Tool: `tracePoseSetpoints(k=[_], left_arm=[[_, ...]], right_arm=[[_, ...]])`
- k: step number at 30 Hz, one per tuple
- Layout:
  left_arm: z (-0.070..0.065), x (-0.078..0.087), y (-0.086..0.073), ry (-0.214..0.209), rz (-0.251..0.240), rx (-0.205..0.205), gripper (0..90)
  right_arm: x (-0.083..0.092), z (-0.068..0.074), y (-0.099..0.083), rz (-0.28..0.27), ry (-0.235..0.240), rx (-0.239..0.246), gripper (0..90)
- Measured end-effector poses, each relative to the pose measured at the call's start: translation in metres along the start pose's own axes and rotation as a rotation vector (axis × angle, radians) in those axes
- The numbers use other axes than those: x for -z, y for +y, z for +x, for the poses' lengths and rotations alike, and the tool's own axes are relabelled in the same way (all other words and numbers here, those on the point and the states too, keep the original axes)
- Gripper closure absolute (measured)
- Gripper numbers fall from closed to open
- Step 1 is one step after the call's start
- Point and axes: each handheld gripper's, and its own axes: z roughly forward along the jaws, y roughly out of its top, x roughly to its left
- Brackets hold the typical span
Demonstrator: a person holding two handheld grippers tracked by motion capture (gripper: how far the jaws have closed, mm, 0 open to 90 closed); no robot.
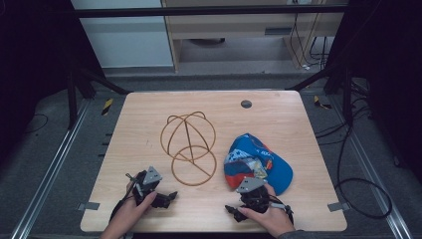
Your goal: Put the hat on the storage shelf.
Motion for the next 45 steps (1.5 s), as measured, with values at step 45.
tracePoseSetpoints(k=[45], left_arm=[[0.000,-0.001,0.001,0.001,0.001,-0.001,0.0]], right_arm=[[0.113,-0.080,0.034,0.113,-0.221,-0.072,33.3]])
